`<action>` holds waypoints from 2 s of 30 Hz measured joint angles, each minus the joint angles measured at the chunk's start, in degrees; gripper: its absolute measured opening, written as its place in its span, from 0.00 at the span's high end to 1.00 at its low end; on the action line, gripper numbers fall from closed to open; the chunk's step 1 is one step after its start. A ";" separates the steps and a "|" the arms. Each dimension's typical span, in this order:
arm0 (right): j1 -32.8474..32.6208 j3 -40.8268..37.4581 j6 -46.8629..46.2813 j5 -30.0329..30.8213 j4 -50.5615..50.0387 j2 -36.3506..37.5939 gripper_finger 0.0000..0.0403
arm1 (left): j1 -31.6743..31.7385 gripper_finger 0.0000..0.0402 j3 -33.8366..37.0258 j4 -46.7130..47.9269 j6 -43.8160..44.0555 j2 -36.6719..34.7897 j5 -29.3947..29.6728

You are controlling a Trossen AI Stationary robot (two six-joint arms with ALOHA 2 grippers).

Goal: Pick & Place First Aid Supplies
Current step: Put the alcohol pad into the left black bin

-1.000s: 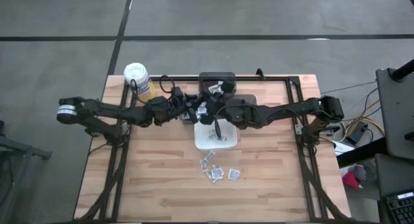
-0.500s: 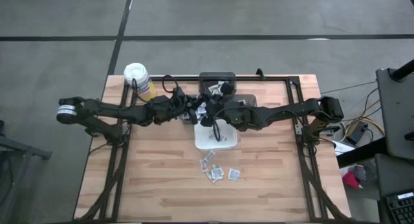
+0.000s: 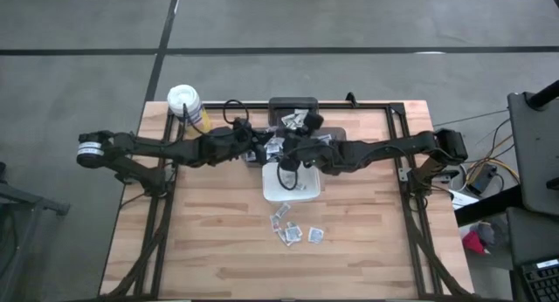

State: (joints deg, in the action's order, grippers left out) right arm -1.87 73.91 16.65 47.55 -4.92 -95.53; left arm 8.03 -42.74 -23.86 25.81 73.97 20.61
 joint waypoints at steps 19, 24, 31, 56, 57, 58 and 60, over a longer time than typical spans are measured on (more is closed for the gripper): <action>0.36 0.07 -4.67 8.76 -12.05 3.42 0.98 | 6.08 1.00 -0.06 19.74 13.70 0.00 -4.99; 2.34 -1.81 -4.66 -4.57 -13.38 8.00 0.98 | 8.42 1.00 -0.06 21.48 16.29 0.02 -11.06; 6.62 -7.01 -3.91 -24.15 -13.77 16.40 0.98 | 10.44 1.00 2.17 22.61 21.26 0.02 -15.74; 13.29 -29.27 -17.49 -51.18 -4.89 40.91 0.98 | 11.15 1.00 -11.80 40.28 22.91 12.94 -18.09; 13.29 -29.27 -17.69 -51.16 -4.85 40.94 0.98 | 11.33 1.00 -12.97 40.88 22.21 13.65 -18.13; 13.29 -29.27 -17.80 -51.16 -4.80 40.93 0.98 | 11.53 1.00 -14.14 41.88 21.72 14.40 -18.18; 13.29 -29.27 -17.80 -51.14 -4.86 40.74 0.98 | 12.10 1.00 -16.17 43.69 20.80 15.96 -18.44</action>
State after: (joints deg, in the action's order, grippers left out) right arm 11.42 44.64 -1.15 -3.60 -9.78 -54.78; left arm 20.13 -58.91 19.83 46.61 89.93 2.18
